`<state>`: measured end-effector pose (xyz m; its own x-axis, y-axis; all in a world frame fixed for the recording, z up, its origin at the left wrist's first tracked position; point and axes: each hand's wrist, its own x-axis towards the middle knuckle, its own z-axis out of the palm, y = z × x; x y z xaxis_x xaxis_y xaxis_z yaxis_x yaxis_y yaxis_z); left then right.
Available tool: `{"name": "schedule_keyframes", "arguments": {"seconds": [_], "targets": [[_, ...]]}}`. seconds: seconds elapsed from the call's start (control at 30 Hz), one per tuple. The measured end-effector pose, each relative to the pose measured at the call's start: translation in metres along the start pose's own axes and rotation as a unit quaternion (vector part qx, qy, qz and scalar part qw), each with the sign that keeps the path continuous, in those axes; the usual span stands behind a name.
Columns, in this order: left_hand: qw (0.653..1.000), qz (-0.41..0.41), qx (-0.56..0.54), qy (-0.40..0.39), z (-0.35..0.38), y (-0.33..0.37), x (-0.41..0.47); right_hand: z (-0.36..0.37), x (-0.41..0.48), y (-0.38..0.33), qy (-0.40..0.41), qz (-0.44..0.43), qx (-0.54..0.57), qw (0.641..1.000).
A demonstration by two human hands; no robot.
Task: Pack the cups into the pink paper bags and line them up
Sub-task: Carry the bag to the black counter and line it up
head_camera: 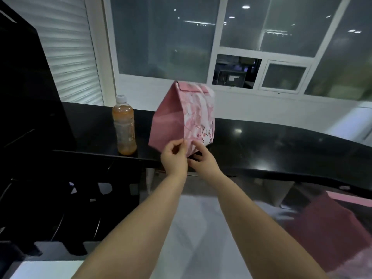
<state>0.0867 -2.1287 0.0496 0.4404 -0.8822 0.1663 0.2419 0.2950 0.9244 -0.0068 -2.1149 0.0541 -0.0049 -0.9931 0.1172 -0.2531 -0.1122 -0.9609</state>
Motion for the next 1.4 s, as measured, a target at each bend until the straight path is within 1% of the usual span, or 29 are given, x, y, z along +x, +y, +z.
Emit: {"name": "schedule_keyframes", "arguments": {"seconds": [0.1,0.17,0.2,0.23,0.27,0.33,0.4,0.43,0.5,0.6,0.7,0.83,0.97,1.1,1.3,1.4], "targets": [[0.998,-0.027,0.035,-0.051,-0.009,-0.021,0.003,0.004,0.014,0.02,0.017,0.008,0.005,1.0],[0.994,-0.018,0.057,-0.092,-0.016,-0.025,0.008,0.006,0.02,0.028,0.045,0.002,0.017,0.999],[0.992,0.0,0.066,-0.106,-0.021,-0.024,0.012,0.007,0.022,0.03,0.064,-0.002,0.026,0.998],[0.991,0.029,0.076,-0.106,-0.026,-0.021,0.017,0.008,0.025,0.03,0.083,-0.007,0.036,0.996],[0.99,0.065,0.092,-0.088,-0.032,-0.018,0.023,0.01,0.027,0.028,0.099,-0.01,0.043,0.994],[0.983,0.122,0.133,-0.024,-0.042,-0.01,0.042,0.015,0.03,0.023,0.113,-0.019,0.043,0.992],[0.979,0.126,0.16,0.014,-0.047,-0.003,0.064,0.022,0.033,0.017,0.112,-0.033,0.024,0.993],[0.979,0.106,0.176,0.013,-0.048,-0.002,0.074,0.026,0.034,0.014,0.116,-0.038,0.011,0.993],[0.975,0.053,0.215,-0.016,-0.048,-0.002,0.088,0.034,0.038,0.01,0.143,-0.034,-0.016,0.989],[0.974,0.026,0.214,-0.072,-0.05,-0.008,0.093,0.038,0.043,0.007,0.185,-0.018,-0.03,0.982],[0.977,0.037,0.202,-0.057,-0.051,-0.004,0.091,0.031,0.047,0.008,0.174,-0.003,0.012,0.985],[0.966,0.089,0.235,-0.052,-0.041,0.011,0.091,0.018,0.058,-0.003,0.181,-0.013,0.044,0.982],[0.965,0.091,0.238,-0.066,-0.029,0.016,0.092,0.018,0.065,-0.014,0.203,-0.045,0.0,0.978],[0.948,0.108,0.294,-0.057,-0.03,0.003,0.088,0.021,0.064,-0.004,0.216,-0.028,-0.072,0.973],[0.962,0.13,0.235,-0.047,-0.057,-0.02,0.074,0.017,0.039,0.028,0.212,-0.047,-0.055,0.975],[0.959,0.124,0.251,-0.048,-0.071,-0.03,0.069,0.019,0.025,0.043,0.209,-0.061,-0.049,0.975]]}}
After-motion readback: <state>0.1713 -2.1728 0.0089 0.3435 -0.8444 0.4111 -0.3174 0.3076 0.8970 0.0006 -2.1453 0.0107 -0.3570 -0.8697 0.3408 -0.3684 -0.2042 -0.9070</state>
